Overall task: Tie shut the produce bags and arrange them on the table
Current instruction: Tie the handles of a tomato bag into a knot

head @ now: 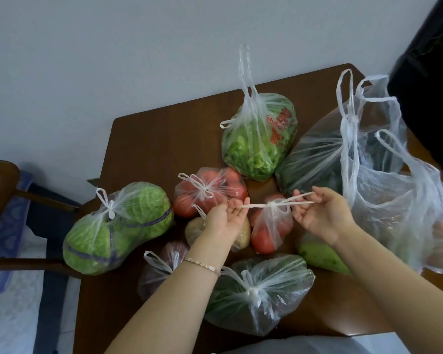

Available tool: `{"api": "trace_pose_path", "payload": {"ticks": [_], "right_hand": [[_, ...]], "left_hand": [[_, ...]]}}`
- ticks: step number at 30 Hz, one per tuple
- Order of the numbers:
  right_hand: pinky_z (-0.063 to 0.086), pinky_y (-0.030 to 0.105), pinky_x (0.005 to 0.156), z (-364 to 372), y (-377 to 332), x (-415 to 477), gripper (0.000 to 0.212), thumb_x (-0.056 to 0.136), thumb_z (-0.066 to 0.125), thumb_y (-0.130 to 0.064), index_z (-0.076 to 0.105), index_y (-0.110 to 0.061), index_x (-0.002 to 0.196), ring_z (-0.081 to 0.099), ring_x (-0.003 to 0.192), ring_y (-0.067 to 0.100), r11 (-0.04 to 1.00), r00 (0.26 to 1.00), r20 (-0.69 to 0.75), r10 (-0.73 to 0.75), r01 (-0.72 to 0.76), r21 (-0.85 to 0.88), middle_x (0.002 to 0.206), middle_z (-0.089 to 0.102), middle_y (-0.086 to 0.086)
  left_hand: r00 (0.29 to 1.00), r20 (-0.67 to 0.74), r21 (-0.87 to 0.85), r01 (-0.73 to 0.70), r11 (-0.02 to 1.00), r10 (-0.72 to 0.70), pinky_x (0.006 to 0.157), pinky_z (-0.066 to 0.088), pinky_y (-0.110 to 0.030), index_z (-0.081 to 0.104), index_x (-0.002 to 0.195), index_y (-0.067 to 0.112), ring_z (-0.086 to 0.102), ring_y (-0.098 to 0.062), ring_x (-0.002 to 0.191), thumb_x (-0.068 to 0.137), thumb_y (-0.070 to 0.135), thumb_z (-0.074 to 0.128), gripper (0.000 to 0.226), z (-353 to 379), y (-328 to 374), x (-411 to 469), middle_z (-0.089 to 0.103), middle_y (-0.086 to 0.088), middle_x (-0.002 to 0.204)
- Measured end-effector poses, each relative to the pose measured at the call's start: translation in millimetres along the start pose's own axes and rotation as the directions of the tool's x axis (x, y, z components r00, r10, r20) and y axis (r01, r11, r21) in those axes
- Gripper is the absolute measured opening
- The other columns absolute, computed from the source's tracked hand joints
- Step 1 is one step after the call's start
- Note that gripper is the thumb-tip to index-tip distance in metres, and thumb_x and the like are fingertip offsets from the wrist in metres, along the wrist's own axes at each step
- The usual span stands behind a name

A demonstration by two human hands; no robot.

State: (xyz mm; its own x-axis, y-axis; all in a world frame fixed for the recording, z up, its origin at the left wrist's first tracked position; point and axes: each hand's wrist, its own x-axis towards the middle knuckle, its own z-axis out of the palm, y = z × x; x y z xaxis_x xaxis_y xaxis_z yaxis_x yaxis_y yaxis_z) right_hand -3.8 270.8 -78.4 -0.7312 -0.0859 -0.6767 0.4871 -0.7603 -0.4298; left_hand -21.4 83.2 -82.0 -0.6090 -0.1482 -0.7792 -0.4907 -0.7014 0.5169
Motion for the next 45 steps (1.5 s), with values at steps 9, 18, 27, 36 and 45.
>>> {"api": "trace_pose_path", "payload": {"ticks": [9, 18, 27, 36, 45], "right_hand": [[0.027, 0.015, 0.042, -34, 16, 37, 0.032, 0.095, 0.032, -0.011, 0.034, -0.015, 0.063, 0.032, 0.039, 0.006, 0.999, 0.930, -0.369, 0.005, 0.015, 0.051, 0.029, 0.031, -0.004], [0.052, 0.014, 0.061, 32, 4, -15, 0.020, 0.089, 0.050, -0.002, 0.054, -0.010, 0.071, 0.066, 0.063, 0.004, 0.645, 0.857, 0.369, -0.360, 0.515, -0.565, 0.061, 0.070, -0.002], [0.056, 0.017, 0.067, 22, 17, -14, 0.016, 0.088, 0.050, 0.000, 0.063, -0.007, 0.085, 0.068, 0.073, 0.005, 0.712, 0.849, 0.417, -0.324, 0.510, -0.483, 0.078, 0.075, -0.005], [0.030, 0.003, 0.087, -18, 45, 7, 0.023, 0.088, 0.057, -0.009, 0.067, -0.012, 0.108, 0.051, 0.103, 0.010, 0.002, 0.824, 0.481, -0.300, 0.504, -0.863, 0.107, 0.061, -0.008], [0.038, 0.022, 0.070, 0, 45, 20, 0.015, 0.089, 0.055, -0.018, 0.067, -0.010, 0.092, 0.058, 0.078, 0.014, 0.020, 0.867, 0.286, -0.408, 0.322, -0.947, 0.086, 0.067, 0.001]], "left_hand": [[0.704, 0.640, 0.761, -0.636, -0.127, 0.307, 0.052, 0.033, -0.017, 0.038, 0.077, 0.017, 0.043, -0.011, 0.057, 0.096, 0.020, 0.040, 0.019, -40, -4, 26, 0.044, 0.008, 0.062], [0.789, 0.608, 0.745, -0.607, 0.278, 0.092, 0.068, 0.041, -0.013, 0.062, 0.116, 0.023, 0.051, -0.003, 0.066, 0.080, 0.024, 0.068, 0.036, -12, -32, 3, 0.056, 0.010, 0.071], [0.796, 0.587, 0.691, -0.587, 0.423, 0.146, 0.076, 0.049, -0.028, 0.069, 0.092, 0.007, 0.059, -0.006, 0.074, 0.083, 0.012, 0.065, 0.011, 14, -35, -17, 0.068, -0.006, 0.080], [0.895, 0.380, 0.681, -0.443, 0.583, 0.235, 0.048, 0.041, -0.008, 0.069, 0.089, 0.001, 0.050, 0.000, 0.049, 0.084, 0.014, 0.064, 0.015, 11, -23, -21, 0.053, 0.005, 0.057], [0.949, 0.245, 0.463, -0.293, 0.837, 0.196, 0.035, 0.029, -0.012, 0.055, 0.104, 0.016, 0.036, 0.000, 0.038, 0.089, 0.010, 0.056, 0.016, 25, -11, -38, 0.044, 0.005, 0.062]]}}
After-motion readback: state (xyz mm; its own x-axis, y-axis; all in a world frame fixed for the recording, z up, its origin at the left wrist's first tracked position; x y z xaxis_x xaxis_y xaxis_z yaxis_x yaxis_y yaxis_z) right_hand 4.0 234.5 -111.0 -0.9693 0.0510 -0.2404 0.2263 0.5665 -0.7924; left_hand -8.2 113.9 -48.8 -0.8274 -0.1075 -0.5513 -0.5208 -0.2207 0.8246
